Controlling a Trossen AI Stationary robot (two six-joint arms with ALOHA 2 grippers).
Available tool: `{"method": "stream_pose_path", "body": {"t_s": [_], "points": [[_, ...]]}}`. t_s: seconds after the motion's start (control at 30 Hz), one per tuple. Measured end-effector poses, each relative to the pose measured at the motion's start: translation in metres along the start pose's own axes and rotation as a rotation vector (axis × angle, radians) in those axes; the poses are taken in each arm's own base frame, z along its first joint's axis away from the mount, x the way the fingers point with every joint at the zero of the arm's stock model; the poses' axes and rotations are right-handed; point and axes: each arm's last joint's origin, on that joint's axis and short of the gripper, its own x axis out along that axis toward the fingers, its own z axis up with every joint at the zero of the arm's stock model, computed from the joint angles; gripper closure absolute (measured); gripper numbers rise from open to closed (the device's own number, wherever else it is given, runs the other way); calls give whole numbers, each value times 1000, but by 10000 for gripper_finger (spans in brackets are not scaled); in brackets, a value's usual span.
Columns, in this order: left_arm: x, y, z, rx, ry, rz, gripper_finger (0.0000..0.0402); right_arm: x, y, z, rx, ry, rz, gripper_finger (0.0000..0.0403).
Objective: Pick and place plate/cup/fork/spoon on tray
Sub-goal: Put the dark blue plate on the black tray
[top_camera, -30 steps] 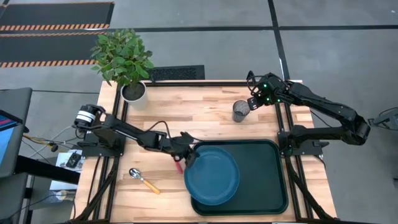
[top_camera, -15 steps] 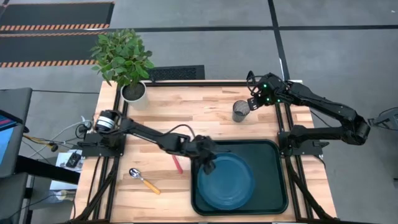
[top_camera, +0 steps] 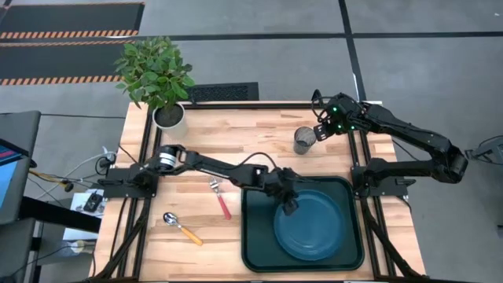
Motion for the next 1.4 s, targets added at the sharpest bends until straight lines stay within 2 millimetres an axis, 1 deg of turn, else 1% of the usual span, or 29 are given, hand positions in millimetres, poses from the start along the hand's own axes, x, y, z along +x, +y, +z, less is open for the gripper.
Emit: {"method": "stream_pose_path", "body": {"t_s": [0.13,0.27,0.53,0.7,0.87,1.1,1.23,1.3,1.4], "points": [[15,-5,3,3,12,-47,401,0,0,0,-2,4,-2,269],[24,-9,4,6,25,-74,401,0,0,0,-2,4,-2,269],[25,-8,3,36,24,-54,401,0,0,0,-4,3,-2,269],[25,-8,2,38,23,-37,385,0,0,0,-7,3,-2,269],[25,-9,3,66,10,-33,345,0,0,0,-7,3,-2,269],[24,-10,7,107,-27,-51,258,0,0,0,-7,3,-2,269],[23,-13,10,117,-51,-93,214,0,0,0,-7,3,-2,269],[22,-13,10,116,-31,-117,200,0,0,0,-7,3,-2,269],[10,-12,12,128,68,-137,197,0,0,0,-7,3,-3,269]]}}
